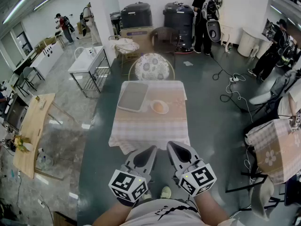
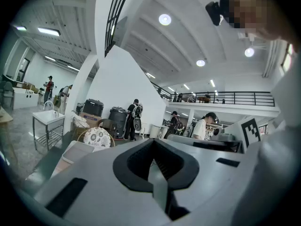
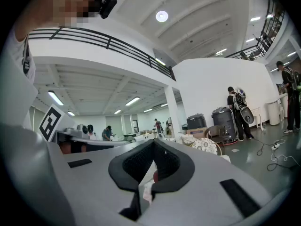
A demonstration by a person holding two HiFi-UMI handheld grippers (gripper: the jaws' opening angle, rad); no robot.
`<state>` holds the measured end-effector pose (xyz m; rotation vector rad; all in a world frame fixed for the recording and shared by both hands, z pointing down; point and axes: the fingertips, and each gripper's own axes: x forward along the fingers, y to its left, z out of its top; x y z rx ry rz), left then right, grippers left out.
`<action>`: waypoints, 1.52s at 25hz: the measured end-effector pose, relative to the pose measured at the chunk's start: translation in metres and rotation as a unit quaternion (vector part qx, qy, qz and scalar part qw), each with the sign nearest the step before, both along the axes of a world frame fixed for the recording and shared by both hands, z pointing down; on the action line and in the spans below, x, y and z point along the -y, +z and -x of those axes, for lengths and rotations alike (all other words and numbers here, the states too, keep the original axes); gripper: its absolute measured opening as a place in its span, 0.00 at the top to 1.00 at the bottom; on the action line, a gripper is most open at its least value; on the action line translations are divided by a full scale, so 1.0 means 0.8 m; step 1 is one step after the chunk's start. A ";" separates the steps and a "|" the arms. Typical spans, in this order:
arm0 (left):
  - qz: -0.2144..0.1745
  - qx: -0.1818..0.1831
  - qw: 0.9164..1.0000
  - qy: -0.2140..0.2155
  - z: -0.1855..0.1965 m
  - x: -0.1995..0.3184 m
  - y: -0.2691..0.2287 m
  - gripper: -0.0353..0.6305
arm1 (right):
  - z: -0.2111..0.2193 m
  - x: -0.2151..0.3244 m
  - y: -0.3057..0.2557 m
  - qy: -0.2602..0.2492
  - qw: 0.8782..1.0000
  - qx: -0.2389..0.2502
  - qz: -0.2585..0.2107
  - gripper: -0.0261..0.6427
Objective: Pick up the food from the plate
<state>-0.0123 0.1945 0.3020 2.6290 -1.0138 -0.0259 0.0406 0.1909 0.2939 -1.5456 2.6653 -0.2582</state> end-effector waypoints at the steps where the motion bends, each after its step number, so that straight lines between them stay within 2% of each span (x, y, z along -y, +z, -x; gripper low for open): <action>1: 0.001 0.000 1.000 0.000 -0.001 -0.001 0.001 0.94 | -0.001 -0.001 0.001 -0.001 1.000 -0.001 0.001 0.94; 7: 0.002 0.000 1.000 -0.003 -0.006 -0.005 0.002 0.94 | -0.004 -0.005 0.000 -0.006 1.000 -0.003 -0.002 0.94; 12: 0.002 0.001 1.000 -0.005 -0.011 -0.007 0.005 0.94 | -0.013 -0.006 -0.003 -0.010 1.000 0.026 0.002 0.94; 27: -0.028 0.002 0.999 -0.035 -0.036 0.011 -0.006 0.94 | -0.053 0.003 -0.005 -0.020 0.999 0.029 -0.016 0.94; 38: -0.023 0.009 0.999 -0.041 -0.041 0.021 0.004 0.94 | -0.057 0.020 0.009 -0.021 0.999 0.032 0.001 0.94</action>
